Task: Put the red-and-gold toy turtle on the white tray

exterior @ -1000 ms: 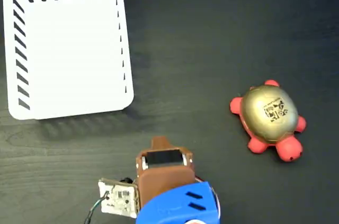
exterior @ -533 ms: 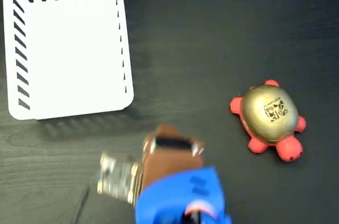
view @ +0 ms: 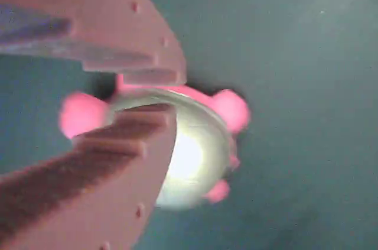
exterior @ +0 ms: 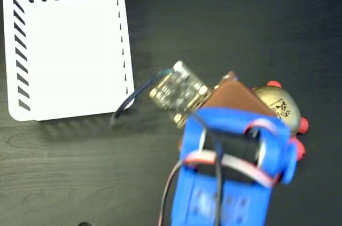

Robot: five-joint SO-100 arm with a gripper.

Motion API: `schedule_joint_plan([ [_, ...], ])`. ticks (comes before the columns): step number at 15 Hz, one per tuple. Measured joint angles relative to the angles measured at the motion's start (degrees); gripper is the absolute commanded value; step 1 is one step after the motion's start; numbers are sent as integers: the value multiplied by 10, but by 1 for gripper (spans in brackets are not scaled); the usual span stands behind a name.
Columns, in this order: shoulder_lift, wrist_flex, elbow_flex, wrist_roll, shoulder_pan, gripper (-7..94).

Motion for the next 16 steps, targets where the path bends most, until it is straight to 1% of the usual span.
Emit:
schedule_joint_plan([
  [3,-76,35,-33,6,44,0],
  [6,-133,78,-69,-16,73,0],
  [9,-171,82,-78,-25,106,0],
  [13,-191,74,-77,-28,113,1],
  [14,-192,76,-77,-30,114,6],
  [16,-195,83,-77,-49,127,24],
])
